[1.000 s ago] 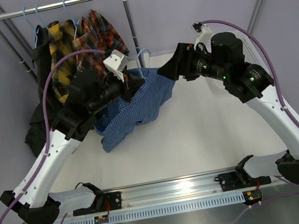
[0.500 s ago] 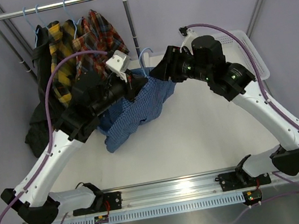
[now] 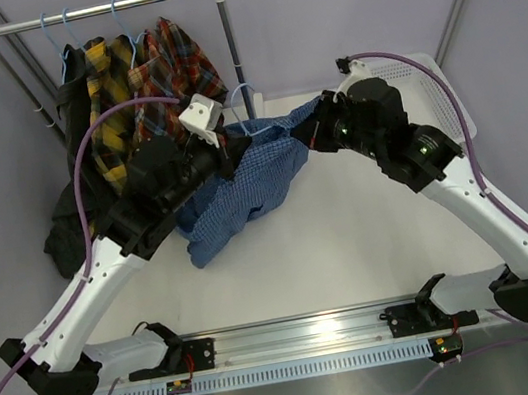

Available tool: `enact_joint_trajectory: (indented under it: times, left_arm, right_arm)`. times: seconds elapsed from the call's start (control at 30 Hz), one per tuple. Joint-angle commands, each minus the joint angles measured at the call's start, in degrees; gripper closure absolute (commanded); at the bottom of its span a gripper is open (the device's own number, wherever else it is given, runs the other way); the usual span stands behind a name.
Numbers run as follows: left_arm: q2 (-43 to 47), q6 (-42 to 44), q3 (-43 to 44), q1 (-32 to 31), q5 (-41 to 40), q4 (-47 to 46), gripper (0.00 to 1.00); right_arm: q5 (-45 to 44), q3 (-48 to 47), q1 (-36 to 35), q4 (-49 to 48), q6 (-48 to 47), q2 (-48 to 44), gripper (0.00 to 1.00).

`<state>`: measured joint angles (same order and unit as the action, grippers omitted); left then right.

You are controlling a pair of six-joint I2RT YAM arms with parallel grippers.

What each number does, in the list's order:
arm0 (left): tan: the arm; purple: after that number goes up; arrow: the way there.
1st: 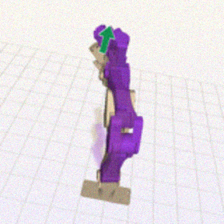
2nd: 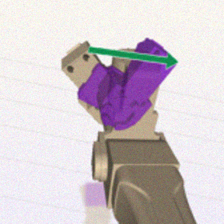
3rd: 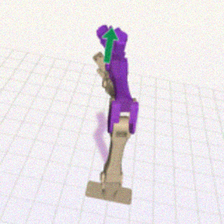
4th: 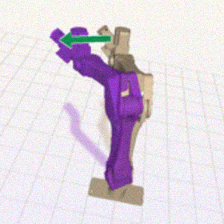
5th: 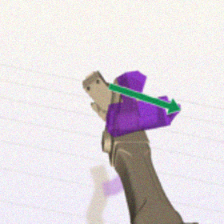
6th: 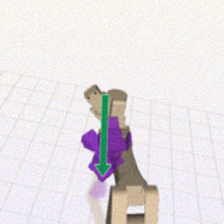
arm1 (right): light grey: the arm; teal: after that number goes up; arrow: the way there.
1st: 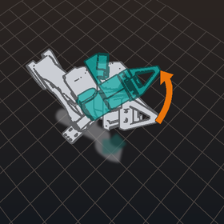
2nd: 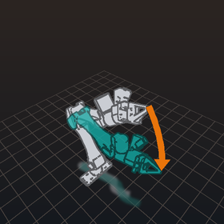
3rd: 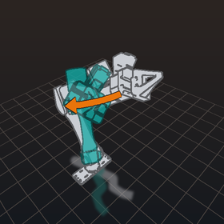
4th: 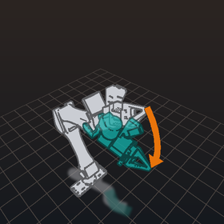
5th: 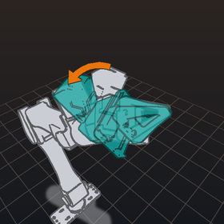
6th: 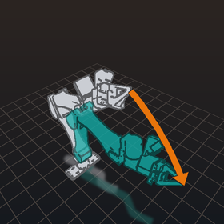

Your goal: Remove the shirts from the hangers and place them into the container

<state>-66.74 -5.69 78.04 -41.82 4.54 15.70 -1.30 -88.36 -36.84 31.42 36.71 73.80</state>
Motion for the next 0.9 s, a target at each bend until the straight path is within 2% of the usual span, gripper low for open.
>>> enact_joint_trajectory:
  times: [0.0, 0.07, 0.17, 0.3, 0.43, 0.5, 0.53, 0.63, 0.87]
  left_arm:
    - [4.07, -0.55, -1.13, -0.19, -4.27, -7.09, 1.0]
    - [5.13, -0.63, -1.92, -0.19, -6.02, -7.18, 1.0]
    - [6.97, -1.86, -3.5, -0.19, -8.57, -7.61, 1.0]
    - [8.99, -1.43, -5.35, -0.1, -10.07, -7.97, 1.0]
    - [8.82, 1.21, -5.79, -0.1, -4.91, -7.27, 1.0]
    - [8.3, 2.0, -5.88, -0.1, -1.3, -6.83, 1.0]
    - [7.42, 1.92, -5.79, -0.1, 0.89, -6.83, 1.0]
    - [5.4, 1.04, -4.65, -0.19, 3.63, -6.74, 1.0]
    - [1.79, 2.79, -0.88, -1.15, 3.11, -5.17, 1.0]
  right_arm:
    - [-14.59, 1.86, -0.16, 4.68, -2.26, -5.33, 1.0]
    - [-19.5, 2.66, 0.27, 6.89, -1.73, -7.25, 1.0]
    - [-21.9, 5.99, 2.64, 10.84, -0.24, -9.46, 1.0]
    - [-17.18, 9.6, 6.86, 12.7, 0.56, -10.87, 1.0]
    - [-10.49, 9.96, 7.31, 10.42, -5.5, -10.26, 0.99]
    - [-4.63, 8.65, 7.31, 9.63, -9.27, -9.47, 0.9]
    - [-2.85, 6.55, 7.31, 9.45, -10.5, -9.12, 0.73]
    - [0.42, 2.07, 7.22, 9.89, -14.55, -7.88, 0.45]
    - [3.93, -4.89, 7.05, 10.15, -23.95, -4.9, 0.23]
